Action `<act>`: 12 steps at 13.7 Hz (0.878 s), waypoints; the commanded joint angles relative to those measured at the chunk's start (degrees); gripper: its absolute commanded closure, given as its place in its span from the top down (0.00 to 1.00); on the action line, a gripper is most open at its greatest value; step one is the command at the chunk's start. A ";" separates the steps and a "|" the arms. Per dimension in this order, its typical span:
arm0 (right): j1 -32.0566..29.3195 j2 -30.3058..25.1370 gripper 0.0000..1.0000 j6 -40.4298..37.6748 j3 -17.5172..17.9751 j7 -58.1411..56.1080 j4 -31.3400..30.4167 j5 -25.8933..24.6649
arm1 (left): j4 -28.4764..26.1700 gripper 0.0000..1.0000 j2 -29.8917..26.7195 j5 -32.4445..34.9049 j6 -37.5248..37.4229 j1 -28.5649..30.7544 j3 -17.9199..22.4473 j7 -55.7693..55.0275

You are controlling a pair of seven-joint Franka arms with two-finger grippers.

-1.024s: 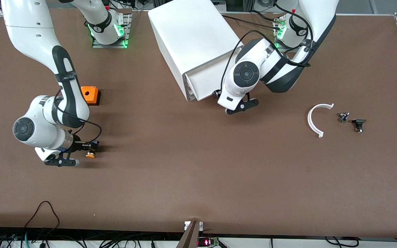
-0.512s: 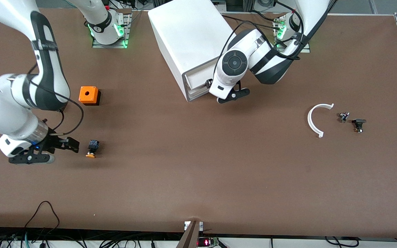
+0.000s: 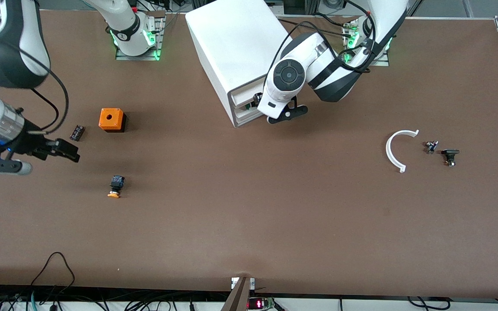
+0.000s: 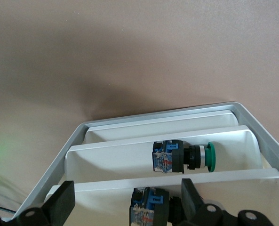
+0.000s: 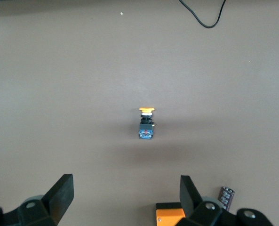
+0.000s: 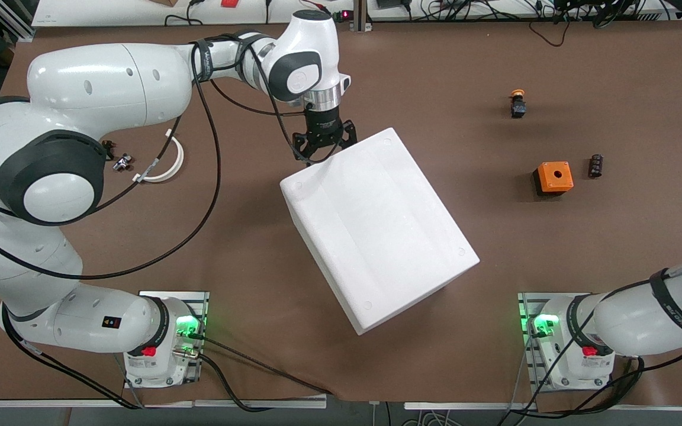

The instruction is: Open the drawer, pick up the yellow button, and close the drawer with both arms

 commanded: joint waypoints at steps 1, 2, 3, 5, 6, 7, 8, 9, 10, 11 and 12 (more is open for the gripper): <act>1.70 -6.11 1.00 -3.90 0.26 1.68 -0.96 -2.85 | -1.07 0.99 -1.96 -2.50 -1.54 -0.11 -0.87 0.00; 1.88 -7.78 1.00 -5.30 0.26 2.90 -0.96 -3.03 | -1.07 0.99 -1.96 -2.59 -1.98 -0.11 -0.95 0.00; 1.88 -8.84 1.00 -6.45 0.70 4.65 -0.96 -2.95 | -1.07 0.99 -1.79 -2.68 -2.51 -0.11 -1.39 0.00; 1.88 -9.73 1.00 -7.69 0.97 7.12 -0.87 -2.95 | -1.07 0.99 -1.78 -2.68 -2.69 -0.20 -1.57 0.00; 2.14 -9.91 1.00 -7.78 1.05 7.04 -0.79 -2.95 | -1.07 0.99 -1.61 -2.68 -2.60 -0.29 -1.57 0.00; 2.14 -10.00 1.00 -7.78 1.58 6.95 -0.70 -2.95 | -1.07 0.99 -1.26 -2.76 -2.60 -0.29 -1.66 0.00; 1.45 -10.00 1.00 -7.69 2.80 6.95 -0.70 -3.03 | -1.07 0.99 -1.17 -2.68 -2.51 -0.38 -1.66 0.00; -0.82 -10.00 1.00 -7.69 4.90 6.95 -0.70 -3.38 | -1.07 0.99 -1.17 -2.76 -2.34 -0.46 -1.66 0.00; -5.63 -10.00 1.00 -7.69 10.40 6.95 -0.70 -4.60 | -1.07 0.99 -0.99 -2.76 -2.25 -0.81 -1.66 0.00; -10.29 -10.17 1.00 -7.78 15.42 6.95 -0.70 -6.18 | -0.98 0.99 -0.64 -2.76 -2.16 -1.51 -1.66 0.00; -13.21 -10.43 1.00 -7.87 18.25 6.87 -0.70 -6.63 | -0.98 0.99 -0.55 -2.68 -2.08 -1.52 -1.66 0.00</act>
